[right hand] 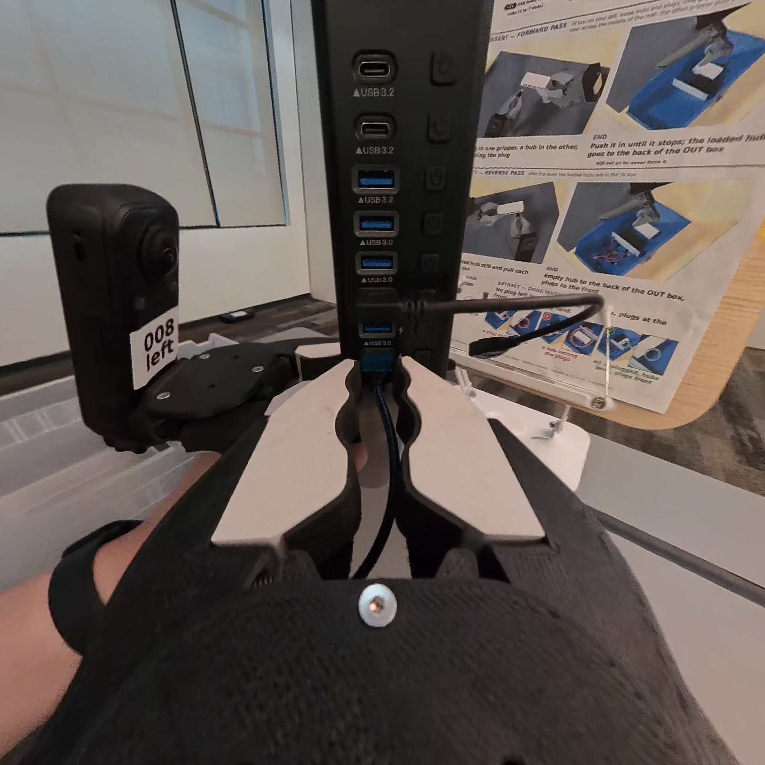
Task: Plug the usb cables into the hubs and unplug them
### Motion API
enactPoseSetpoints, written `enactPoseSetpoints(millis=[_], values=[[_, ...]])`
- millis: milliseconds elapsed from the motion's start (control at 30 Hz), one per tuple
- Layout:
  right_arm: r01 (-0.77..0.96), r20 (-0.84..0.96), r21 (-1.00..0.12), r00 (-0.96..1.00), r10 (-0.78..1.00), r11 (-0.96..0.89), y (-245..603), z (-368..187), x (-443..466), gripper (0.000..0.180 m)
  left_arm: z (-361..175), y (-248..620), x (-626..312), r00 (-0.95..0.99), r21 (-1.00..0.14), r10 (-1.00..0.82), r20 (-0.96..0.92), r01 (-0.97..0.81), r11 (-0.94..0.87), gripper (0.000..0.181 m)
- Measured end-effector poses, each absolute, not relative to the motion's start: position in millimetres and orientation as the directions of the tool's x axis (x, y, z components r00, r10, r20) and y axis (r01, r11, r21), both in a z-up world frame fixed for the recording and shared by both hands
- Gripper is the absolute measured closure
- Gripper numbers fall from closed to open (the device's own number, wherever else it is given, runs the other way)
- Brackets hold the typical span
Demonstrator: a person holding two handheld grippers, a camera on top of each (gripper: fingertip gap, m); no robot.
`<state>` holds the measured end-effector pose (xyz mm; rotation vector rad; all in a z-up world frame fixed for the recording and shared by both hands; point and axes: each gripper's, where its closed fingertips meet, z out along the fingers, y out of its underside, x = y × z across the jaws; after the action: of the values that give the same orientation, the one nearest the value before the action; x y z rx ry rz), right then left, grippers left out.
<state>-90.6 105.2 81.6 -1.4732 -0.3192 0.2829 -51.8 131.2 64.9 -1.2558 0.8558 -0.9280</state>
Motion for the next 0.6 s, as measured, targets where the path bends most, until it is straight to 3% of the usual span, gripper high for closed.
enactPoseSetpoints(millis=[100,233,500,600], values=[[0.052,0.081,-0.995,0.928,0.365,0.089,104.1,83.4,-93.3,0.165,68.4,129.5,-53.7,0.379,-0.991,-0.925,-0.032,0.106,0.078,0.151],[-0.026,0.004,-0.997,0.904,0.427,0.066,100.8,88.2,-94.2,0.165,72.8,126.0,-53.5,0.367,-0.992,-0.929,-0.034,0.099,0.075,0.15],[0.036,0.061,-0.997,0.928,0.367,0.074,102.9,86.5,-91.8,0.165,70.7,128.0,-53.1,0.374,-0.995,-0.927,-0.007,0.088,0.043,0.15],[-0.061,-0.001,-0.99,0.9,0.436,0.124,88.7,104.5,-88.4,0.165,75.2,151.3,-77.4,0.388,-0.98,-0.91,0.144,0.181,-0.078,0.151]])
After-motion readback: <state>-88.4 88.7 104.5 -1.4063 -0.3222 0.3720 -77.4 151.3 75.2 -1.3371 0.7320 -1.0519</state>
